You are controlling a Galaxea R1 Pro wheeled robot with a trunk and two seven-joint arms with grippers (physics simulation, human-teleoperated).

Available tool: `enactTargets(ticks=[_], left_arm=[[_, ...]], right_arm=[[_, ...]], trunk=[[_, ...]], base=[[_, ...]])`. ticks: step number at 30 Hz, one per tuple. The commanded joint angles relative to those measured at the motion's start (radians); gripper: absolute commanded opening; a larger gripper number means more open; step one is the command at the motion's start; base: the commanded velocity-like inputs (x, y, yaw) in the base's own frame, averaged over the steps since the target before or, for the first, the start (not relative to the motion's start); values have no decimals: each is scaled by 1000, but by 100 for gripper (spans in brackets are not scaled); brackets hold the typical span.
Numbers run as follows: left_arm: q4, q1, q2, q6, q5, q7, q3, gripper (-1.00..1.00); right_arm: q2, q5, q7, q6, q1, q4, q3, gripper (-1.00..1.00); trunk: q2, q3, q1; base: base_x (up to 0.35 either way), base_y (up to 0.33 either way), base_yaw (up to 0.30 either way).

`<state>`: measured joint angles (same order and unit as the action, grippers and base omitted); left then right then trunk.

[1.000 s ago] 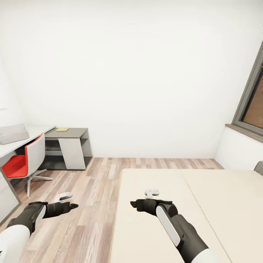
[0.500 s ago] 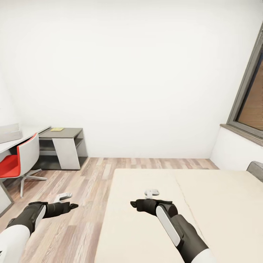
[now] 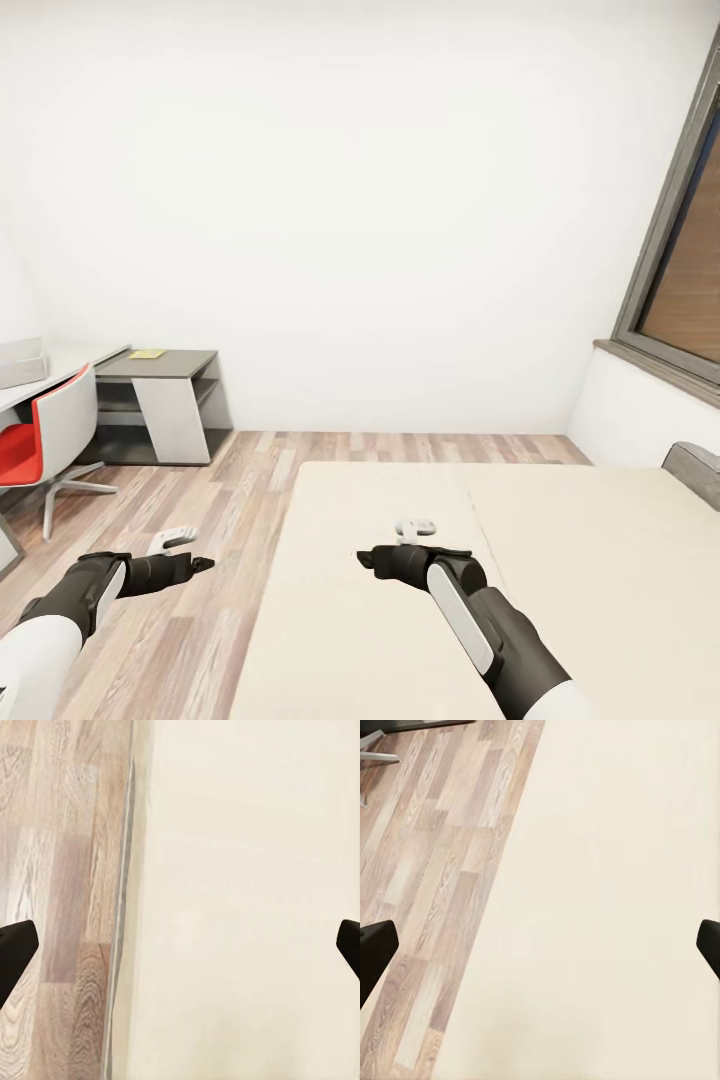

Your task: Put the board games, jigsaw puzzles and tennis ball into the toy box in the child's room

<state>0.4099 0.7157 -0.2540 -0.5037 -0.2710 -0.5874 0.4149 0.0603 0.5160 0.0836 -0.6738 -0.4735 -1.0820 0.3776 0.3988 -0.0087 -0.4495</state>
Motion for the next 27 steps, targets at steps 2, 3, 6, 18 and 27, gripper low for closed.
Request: enactTargets(ticks=[2, 3, 6, 18, 27], left_arm=[[1, 1, 1, -6, -10, -8, 8, 100], [1, 1, 1, -6, -10, -8, 8, 100], [1, 1, 1, -6, -10, -8, 8, 100], [1, 1, 1, -6, -10, -8, 8, 100], [1, 1, 1, -6, -10, -8, 8, 100]], right_arm=[[0, 10, 9, -3, -1, -1, 1, 100], [0, 10, 9, -3, -1, -1, 1, 100], [0, 10, 9, -3, -1, -1, 1, 100], [0, 10, 10, -3, -1, -1, 1, 100], [0, 10, 9, -3, -1, -1, 1, 100]], trunk=[[1, -1, -1], [1, -1, -1], [1, -1, -1], [1, -1, -1], [1, -1, -1]], base=[[0, -32, 0], [0, -22, 0], [0, -12, 0], [-18, -3, 0], [-5, 0, 0]])
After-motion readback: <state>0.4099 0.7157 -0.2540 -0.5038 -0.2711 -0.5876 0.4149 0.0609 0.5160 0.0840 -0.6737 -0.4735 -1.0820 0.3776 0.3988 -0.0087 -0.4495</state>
